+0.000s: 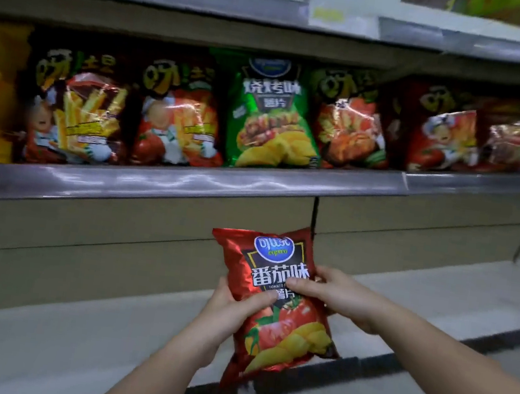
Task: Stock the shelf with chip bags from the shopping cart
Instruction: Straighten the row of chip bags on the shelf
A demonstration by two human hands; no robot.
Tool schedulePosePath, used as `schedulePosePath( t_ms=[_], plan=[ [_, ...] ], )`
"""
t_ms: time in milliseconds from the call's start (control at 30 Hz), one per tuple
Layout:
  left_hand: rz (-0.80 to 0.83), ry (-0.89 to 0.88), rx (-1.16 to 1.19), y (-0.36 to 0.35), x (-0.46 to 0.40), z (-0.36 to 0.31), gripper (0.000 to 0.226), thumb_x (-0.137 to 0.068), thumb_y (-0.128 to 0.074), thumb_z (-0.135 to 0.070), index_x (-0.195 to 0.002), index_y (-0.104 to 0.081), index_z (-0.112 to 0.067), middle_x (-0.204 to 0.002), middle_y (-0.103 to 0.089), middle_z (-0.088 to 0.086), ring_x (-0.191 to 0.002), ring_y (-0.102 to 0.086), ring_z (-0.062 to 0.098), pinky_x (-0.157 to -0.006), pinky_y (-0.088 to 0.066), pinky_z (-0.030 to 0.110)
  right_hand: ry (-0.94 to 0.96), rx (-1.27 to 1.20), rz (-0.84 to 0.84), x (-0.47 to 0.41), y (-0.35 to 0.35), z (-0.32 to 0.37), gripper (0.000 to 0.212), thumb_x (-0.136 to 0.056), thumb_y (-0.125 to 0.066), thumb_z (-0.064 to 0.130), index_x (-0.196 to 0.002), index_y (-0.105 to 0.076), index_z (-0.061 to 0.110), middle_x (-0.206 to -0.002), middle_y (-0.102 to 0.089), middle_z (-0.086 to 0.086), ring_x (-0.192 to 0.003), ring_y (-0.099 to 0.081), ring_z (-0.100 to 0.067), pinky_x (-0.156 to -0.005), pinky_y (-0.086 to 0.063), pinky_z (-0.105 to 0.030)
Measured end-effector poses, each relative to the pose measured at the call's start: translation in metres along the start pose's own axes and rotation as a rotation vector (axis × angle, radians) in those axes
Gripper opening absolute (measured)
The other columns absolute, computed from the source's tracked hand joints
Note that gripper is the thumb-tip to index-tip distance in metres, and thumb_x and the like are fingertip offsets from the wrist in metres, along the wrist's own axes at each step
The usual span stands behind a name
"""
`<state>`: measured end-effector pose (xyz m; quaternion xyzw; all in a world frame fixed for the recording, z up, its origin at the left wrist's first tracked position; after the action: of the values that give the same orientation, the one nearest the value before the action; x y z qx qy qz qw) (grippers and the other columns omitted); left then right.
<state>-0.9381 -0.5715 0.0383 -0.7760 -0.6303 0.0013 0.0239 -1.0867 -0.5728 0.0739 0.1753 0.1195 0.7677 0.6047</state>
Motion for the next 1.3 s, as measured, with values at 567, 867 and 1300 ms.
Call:
schedulePosePath(
  t_ms=[567, 867, 1300],
  plan=[
    [0.316, -0.131, -0.075, -0.282, -0.031, -0.064, 0.066, -0.069, -0.081, -0.03, -0.127, -0.048, -0.025, -0.111, -0.069, 0.0, -0.095, -0.069, 0.017, -0.081, -0.055, 0.029, -0.026, -0.05, -0.429, 0.14, 0.25, -0.064, 0.052, -0.077, -0.069, 0.042, -0.12, -0.054, 0.017, -0.1, -0.07, 0.001, -0.083, -0.07, -0.012, -0.062, -0.052, -0.019],
    [0.543, -0.219, -0.098, -0.373, -0.077, -0.097, 0.064, -0.07, -0.08, -0.029, -0.126, -0.05, -0.021, -0.111, -0.07, 0.001, -0.093, -0.071, 0.018, -0.083, -0.056, 0.033, -0.074, -0.028, -0.659, 0.168, 0.33, -0.067, 0.05, -0.079, -0.066, 0.044, -0.121, -0.053, 0.02, -0.103, -0.069, 0.001, -0.089, -0.068, -0.014, -0.071, -0.053, -0.026],
    [0.684, -0.23, -0.03, -0.499, -0.119, -0.1, 0.061, -0.075, -0.077, -0.028, -0.128, -0.049, -0.021, -0.112, -0.069, 0.002, -0.091, -0.07, 0.016, -0.077, -0.055, 0.028, -0.133, -0.016, -0.846, 0.2, 0.432, -0.106, 0.045, -0.083, -0.063, 0.043, -0.121, -0.054, 0.021, -0.099, -0.069, 0.005, -0.084, -0.067, -0.009, -0.06, -0.05, -0.017]
  ],
)
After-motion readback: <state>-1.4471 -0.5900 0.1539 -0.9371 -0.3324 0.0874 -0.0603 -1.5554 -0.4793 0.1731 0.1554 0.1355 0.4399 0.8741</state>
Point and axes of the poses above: each hand's wrist, its own x-axis away from the middle knuckle, its own y-axis out of the back of the hand, z = x × y, the point moved 10 cm from there along -x, towards the middle knuckle
